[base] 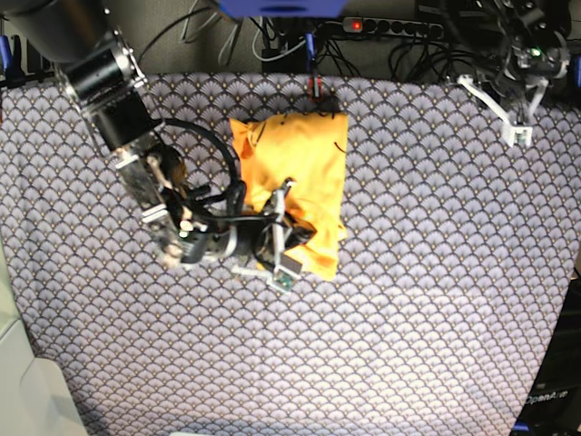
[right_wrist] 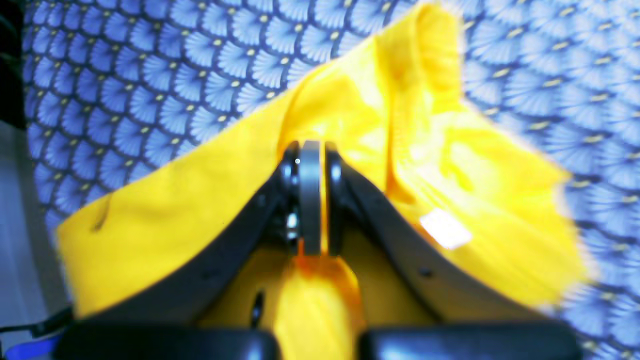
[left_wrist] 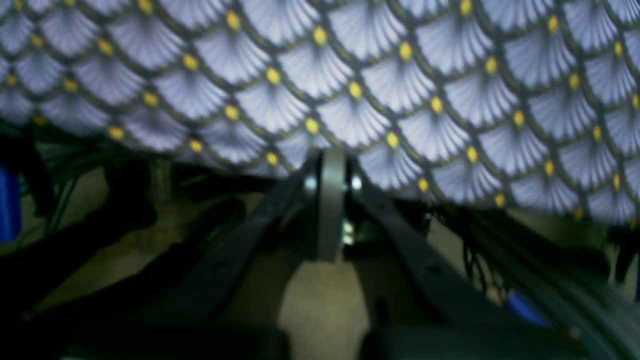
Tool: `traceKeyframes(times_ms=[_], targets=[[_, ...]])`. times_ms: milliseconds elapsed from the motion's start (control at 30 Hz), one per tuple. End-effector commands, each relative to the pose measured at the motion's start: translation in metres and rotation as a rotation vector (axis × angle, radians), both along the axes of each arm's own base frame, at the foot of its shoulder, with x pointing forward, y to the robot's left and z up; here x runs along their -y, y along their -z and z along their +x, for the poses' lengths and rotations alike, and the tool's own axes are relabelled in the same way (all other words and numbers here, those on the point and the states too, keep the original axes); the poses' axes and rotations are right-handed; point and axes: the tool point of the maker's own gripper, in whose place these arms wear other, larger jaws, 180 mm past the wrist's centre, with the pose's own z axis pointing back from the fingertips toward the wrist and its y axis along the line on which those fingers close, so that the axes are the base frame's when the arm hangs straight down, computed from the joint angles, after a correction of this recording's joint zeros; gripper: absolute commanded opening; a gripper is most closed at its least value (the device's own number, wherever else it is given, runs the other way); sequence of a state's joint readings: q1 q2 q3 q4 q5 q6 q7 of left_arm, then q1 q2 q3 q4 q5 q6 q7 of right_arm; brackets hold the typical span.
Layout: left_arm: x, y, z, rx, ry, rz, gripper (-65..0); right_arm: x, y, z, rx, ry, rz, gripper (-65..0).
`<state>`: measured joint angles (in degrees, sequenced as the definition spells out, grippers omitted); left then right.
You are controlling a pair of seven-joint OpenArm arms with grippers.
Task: Fold the T-shirt properly
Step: 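Press and tuck the bundle's loose end with the right gripper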
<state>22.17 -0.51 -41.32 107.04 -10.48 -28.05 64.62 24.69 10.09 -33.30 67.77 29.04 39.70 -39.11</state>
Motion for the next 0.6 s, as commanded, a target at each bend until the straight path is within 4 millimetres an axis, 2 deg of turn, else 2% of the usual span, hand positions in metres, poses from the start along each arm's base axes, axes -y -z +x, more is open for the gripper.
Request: traceKeyframes(times_ms=[0,100,200,333,467,567], targets=[[-0.003,-0.007,0.004,0.024,0.007,0.014,-65.0,-0.007,-0.016,0.014,0.034,0.0,0.05,-64.8],[-0.002,-0.008,0.006,0.029,0.009,0.013,-65.0,-0.017,0.001,0.012,-0.012,0.007,0.076,-64.8],[-0.001,-0.008,0.008,0.032,0.012,0.012,-65.0,-0.017,0.015,0.011,-0.049,0.035,0.095,-64.8],[0.0,-0.01,0.013,0.04,0.013,0.01,-65.0,-0.024,0.031,0.002,-0.091,0.04,0.109,-64.8],[0.0,-0.01,0.016,0.045,0.012,0.009,-65.0,-0.024,0.029,0.003,-0.086,0.034,0.103,-64.8],[0.0,-0.011,0.018,0.049,0.012,0.007,-65.0,-0.017,0.021,0.017,-0.061,0.034,0.077,-64.9]])
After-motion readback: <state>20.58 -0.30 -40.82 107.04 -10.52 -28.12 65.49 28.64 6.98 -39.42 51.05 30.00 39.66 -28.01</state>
